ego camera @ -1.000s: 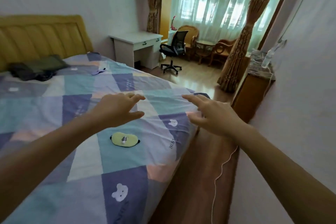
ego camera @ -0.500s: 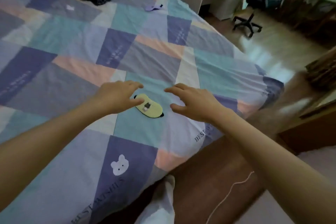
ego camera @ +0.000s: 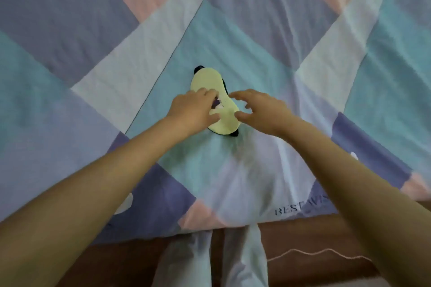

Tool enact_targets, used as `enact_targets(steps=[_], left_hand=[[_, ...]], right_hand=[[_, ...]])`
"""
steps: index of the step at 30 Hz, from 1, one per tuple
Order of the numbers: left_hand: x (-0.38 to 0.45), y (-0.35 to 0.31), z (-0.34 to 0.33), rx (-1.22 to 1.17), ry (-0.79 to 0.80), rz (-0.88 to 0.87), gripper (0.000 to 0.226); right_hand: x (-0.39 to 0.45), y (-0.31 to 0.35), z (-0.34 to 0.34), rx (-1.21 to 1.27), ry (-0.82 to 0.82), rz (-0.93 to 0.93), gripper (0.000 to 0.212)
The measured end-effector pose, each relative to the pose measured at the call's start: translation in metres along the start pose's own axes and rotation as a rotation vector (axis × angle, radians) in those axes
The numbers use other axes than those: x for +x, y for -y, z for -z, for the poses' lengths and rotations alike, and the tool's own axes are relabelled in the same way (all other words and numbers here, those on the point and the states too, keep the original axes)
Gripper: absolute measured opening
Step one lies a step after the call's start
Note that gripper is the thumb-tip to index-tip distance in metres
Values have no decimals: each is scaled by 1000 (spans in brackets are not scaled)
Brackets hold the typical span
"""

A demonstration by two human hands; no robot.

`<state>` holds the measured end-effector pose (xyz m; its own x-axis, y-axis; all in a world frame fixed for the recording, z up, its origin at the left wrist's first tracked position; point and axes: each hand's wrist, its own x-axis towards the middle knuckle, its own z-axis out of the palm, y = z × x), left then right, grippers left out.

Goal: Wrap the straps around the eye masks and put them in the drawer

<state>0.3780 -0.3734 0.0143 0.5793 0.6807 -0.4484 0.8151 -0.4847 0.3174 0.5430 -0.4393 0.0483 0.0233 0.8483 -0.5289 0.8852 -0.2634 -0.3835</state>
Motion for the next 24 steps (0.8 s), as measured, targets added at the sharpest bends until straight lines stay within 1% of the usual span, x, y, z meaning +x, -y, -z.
enact_targets(steps=[3, 5, 7, 10, 11, 13, 15, 17, 18, 19, 21, 22, 24], left_hand=[[21, 13, -30, -3, -6, 60, 57], [29, 19, -46, -2, -42, 62, 59], [32, 22, -58, 4, -92, 49, 60], [34, 24, -61, -43, -176, 54, 60], [34, 24, -60, -78, -193, 65, 60], [33, 24, -56, -147, -195, 74, 60], [29, 24, -50, -201, -184, 40, 64], [26, 25, -41, -291, -169, -7, 66], [24, 25, -35, -391, -169, -20, 61], [22, 25, -28, -516, -177, -21, 51], [20, 22, -16, -709, -192, -8, 24], [19, 20, -10, -736, -202, -1, 15], [19, 18, 1, -750, -219, -3, 10]], right_hand=[[43, -15, -28, 42, -1, 15, 48], [63, -22, -44, 52, -28, 19, 49], [76, -29, -56, 126, -82, 6, 48], [87, -36, -59, 372, -146, -59, 47], [89, -37, -57, 449, -135, -86, 47], [90, -37, -50, 588, -61, -117, 47], [85, -33, -40, 748, -7, -71, 48], [77, -28, -30, 844, -48, 48, 54], [74, -26, -25, 885, -83, 114, 56], [71, -24, -19, 929, -124, 169, 57], [64, -20, -10, 983, -217, 235, 54], [62, -19, -7, 948, -270, 248, 52], [58, -17, 0, 814, -311, 223, 51]])
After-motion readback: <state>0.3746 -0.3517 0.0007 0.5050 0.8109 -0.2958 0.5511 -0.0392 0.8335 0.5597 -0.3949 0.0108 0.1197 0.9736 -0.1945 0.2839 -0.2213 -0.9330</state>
